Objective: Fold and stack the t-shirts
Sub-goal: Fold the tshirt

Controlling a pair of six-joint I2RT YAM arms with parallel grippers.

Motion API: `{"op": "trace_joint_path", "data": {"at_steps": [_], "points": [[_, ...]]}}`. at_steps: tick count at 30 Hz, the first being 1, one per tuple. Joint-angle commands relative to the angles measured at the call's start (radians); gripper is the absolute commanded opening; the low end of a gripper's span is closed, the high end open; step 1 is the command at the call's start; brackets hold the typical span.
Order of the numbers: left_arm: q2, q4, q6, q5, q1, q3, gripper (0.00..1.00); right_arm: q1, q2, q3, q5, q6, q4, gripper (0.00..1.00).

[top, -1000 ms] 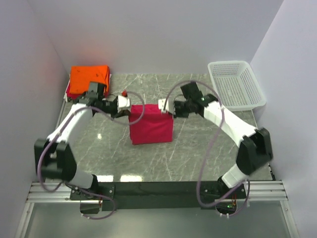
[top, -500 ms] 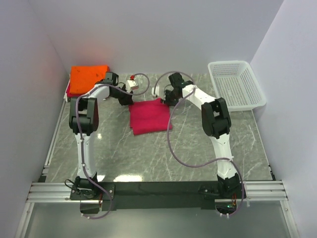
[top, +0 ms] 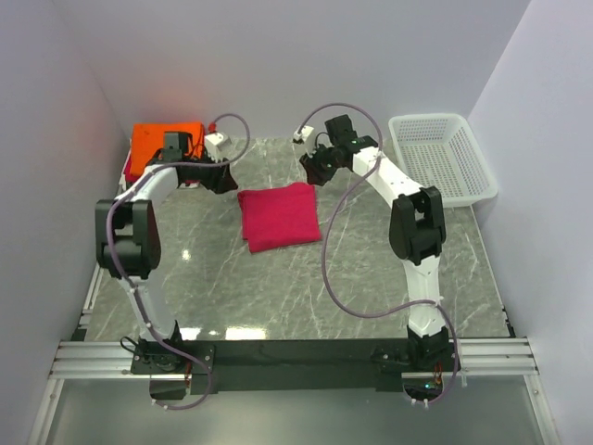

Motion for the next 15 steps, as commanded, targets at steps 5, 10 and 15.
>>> {"op": "trace_joint_path", "data": {"at_steps": [5,10,15], "points": [[-0.168,0.136,-0.294,0.084,0.003,-0.134,0.57,0.049,-0.016,-0.07,-0.243,0.311,-0.045,0.32],[-0.257,0.105,-0.255,0.123,0.006,-0.208,0.56,0.052,-0.044,-0.268,-0.283,0.427,0.042,0.31],[-0.347,0.009,-0.157,0.169,0.006,-0.298,0.55,0.117,-0.114,-0.47,-0.321,0.4,0.05,0.29]]}}
